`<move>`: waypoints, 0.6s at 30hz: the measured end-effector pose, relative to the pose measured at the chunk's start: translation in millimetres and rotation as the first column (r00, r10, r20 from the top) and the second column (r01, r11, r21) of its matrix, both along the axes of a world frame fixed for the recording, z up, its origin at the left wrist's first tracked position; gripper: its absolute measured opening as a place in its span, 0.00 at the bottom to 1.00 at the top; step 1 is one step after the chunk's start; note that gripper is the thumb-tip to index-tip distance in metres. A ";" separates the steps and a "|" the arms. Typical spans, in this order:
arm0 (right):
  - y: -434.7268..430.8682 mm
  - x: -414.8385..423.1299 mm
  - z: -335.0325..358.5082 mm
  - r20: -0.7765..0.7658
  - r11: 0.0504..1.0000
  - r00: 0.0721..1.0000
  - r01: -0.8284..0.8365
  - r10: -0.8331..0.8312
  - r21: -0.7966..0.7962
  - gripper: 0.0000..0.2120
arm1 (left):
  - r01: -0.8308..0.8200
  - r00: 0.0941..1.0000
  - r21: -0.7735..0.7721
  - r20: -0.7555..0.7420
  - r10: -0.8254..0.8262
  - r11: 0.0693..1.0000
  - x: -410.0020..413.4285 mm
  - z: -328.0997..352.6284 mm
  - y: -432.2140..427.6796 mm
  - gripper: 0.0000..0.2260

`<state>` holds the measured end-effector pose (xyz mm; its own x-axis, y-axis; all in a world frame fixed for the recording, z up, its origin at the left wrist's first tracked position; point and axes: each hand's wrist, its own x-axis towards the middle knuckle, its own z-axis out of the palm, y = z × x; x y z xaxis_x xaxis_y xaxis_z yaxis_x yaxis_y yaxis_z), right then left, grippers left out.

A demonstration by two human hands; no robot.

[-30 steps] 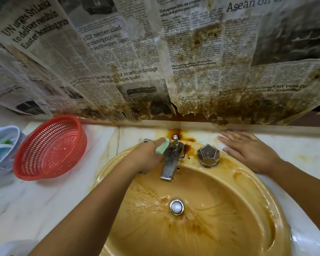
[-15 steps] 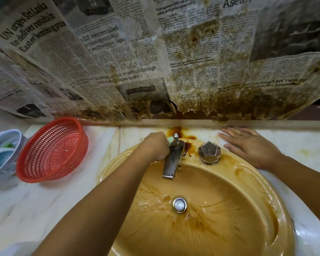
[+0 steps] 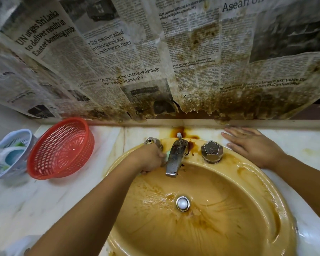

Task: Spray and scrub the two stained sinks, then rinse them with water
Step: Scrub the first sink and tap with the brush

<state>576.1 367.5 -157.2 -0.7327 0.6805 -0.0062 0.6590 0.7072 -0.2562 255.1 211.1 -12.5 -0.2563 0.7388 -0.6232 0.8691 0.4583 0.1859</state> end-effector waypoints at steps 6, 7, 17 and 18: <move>0.5 2.5 -2.4 0.002 1.000 1.000 0.001 -0.001 -0.008 0.32 | -0.072 0.989 0.140 -0.117 0.088 0.988 13.5 -13.8 26.3 0.12; 0.9 2.5 -2.5 0.002 1.000 1.000 -0.003 0.003 -0.008 0.32 | -0.087 0.989 0.106 -0.108 0.099 0.990 12.0 -14.6 27.6 0.11; 0.9 2.3 -2.1 -0.005 1.000 1.000 -0.004 0.004 0.001 0.32 | -0.329 0.916 0.098 0.275 0.292 0.939 0.8 -16.3 8.3 0.09; 0.6 2.7 -2.4 -0.011 1.000 1.000 -0.007 0.007 -0.001 0.32 | -0.393 0.867 0.064 0.360 0.346 0.917 -4.6 -11.0 5.1 0.09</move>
<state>578.8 368.1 -159.6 -0.7373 0.6756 0.0011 0.6514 0.7113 -0.2641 250.4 216.2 -23.5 -0.3205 0.7115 -0.6254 0.5158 0.6848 0.5147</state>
